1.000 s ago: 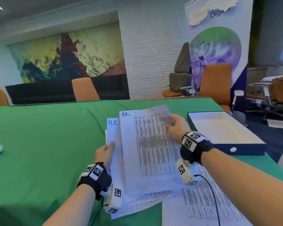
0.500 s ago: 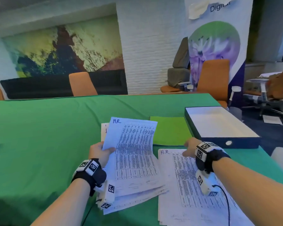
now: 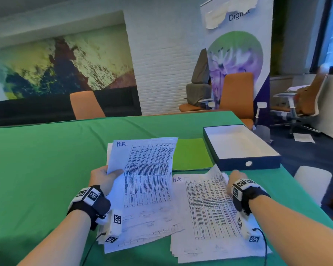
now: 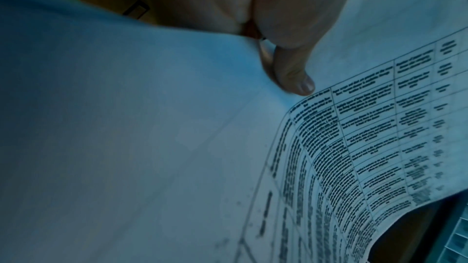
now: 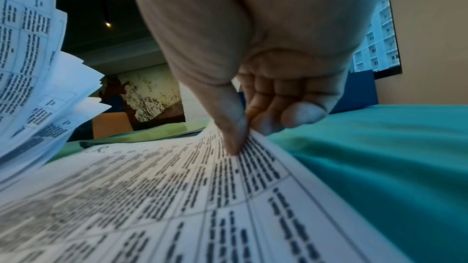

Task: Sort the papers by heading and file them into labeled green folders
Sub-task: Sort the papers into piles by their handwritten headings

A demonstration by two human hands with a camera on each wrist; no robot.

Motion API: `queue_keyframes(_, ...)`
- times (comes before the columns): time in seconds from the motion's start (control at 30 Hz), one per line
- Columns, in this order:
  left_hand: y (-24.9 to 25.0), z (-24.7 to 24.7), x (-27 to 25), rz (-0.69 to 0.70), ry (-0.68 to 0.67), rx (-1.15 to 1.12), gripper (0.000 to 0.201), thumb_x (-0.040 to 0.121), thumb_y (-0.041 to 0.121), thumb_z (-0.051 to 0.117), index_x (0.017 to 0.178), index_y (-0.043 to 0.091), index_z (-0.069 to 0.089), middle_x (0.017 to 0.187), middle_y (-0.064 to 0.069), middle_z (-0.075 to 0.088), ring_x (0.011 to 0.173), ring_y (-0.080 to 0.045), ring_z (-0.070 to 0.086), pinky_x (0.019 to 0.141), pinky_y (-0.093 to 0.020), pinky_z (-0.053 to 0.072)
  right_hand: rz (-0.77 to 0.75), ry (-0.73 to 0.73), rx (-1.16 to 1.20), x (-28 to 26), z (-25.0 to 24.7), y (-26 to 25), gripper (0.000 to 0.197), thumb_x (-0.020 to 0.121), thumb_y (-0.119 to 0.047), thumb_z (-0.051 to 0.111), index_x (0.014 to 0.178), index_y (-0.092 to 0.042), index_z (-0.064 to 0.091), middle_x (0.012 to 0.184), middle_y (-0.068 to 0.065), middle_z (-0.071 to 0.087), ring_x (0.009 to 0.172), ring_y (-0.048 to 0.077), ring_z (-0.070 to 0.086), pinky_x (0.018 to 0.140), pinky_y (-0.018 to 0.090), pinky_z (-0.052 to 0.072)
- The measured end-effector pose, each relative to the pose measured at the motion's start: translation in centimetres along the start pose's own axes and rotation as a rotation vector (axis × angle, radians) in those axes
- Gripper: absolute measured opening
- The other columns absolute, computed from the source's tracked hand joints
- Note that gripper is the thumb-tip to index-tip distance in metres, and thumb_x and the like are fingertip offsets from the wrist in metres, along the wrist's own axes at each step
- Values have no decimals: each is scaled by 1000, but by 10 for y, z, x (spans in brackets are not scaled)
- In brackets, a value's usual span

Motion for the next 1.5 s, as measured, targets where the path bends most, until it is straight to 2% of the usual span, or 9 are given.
queue_keyframes(0.2, -11, 7, 9, -54, -11, -18, 26, 86, 17, 66, 108, 4, 65, 104, -13, 69, 83, -28, 62, 78, -38, 50, -215, 220, 315, -2, -35, -15, 17, 93, -19, 52, 87, -13, 67, 83, 7, 66, 68, 18, 59, 63, 24, 44)
queue_keyframes(0.47, -24, 14, 21, -92, 1, 27, 40, 90, 23, 60, 117, -6, 59, 104, -19, 67, 84, -31, 62, 77, -35, 49, -475, 504, 769, -8, -102, -66, 9, 93, -17, 54, 86, -16, 59, 77, 2, 60, 76, 21, 55, 74, 30, 43)
queue_keyframes(0.57, -24, 13, 19, -67, 21, 21, 42, 92, 28, 56, 97, -14, 60, 76, -23, 62, 61, -28, 53, 61, -33, 41, -452, 449, 768, 3, -89, -90, 8, 91, -18, 56, 93, -17, 64, 87, 3, 66, 84, 23, 60, 81, 33, 49)
queue_keyframes(0.67, -30, 12, 21, -62, 32, 14, 48, 92, 37, 52, 56, 11, 34, 54, 0, 22, 50, -14, 21, 54, -29, 17, -417, 347, 744, 9, -57, -113, 17, 93, -16, 54, 105, -12, 65, 96, 7, 68, 89, 24, 62, 82, 31, 49)
queue_keyframes(0.8, -37, 10, 20, -54, -5, 24, 46, 85, 47, 57, 58, 16, 36, 56, 4, 30, 53, -13, 29, 51, -26, 20, -439, 104, 739, 4, -4, -143, 22, 95, -11, 49, 113, -8, 61, 107, 11, 68, 91, 25, 64, 83, 35, 54)
queue_keyframes(0.97, -30, 11, 13, -81, -70, 6, 20, 78, 12, 73, 96, 8, 66, 88, -8, 63, 77, -24, 60, 69, -28, 45, -442, -145, 608, -4, 28, -161, 21, 96, -10, 46, 111, -9, 61, 101, 14, 65, 77, 24, 62, 62, 32, 51)
queue_keyframes(1.17, -33, 3, 20, -81, -17, 68, 18, 75, 7, 75, 70, 14, 60, 82, -13, 63, 78, -27, 59, 78, -41, 50, -262, -135, -98, 17, 19, -81, 56, 89, -36, 54, 138, -11, 41, 139, 8, 48, 120, 25, 53, 100, 35, 44)
queue_keyframes(1.33, -20, 5, 14, -51, -21, 67, 19, 75, 6, 75, 92, 2, 67, 85, -11, 63, 79, -27, 59, 73, -34, 46, -43, -142, -248, 10, 20, -12, 101, 71, -63, 66, 143, -6, 24, 143, 11, 44, 123, 27, 51, 98, 37, 46)
queue_keyframes(1.5, -10, 4, 7, -21, -6, 87, 19, 77, 8, 74, 93, 4, 67, 85, -10, 63, 80, -27, 58, 73, -35, 47, -37, -159, -220, 0, 19, 6, 82, 72, -62, 67, 129, -6, 49, 122, 7, 60, 96, 23, 60, 84, 32, 50)
Point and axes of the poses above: each hand's wrist, its own x-axis towards the middle knuckle, its own z-axis out of the palm, y = z × x, the point moved 3 cm from there along x, towards the middle knuckle
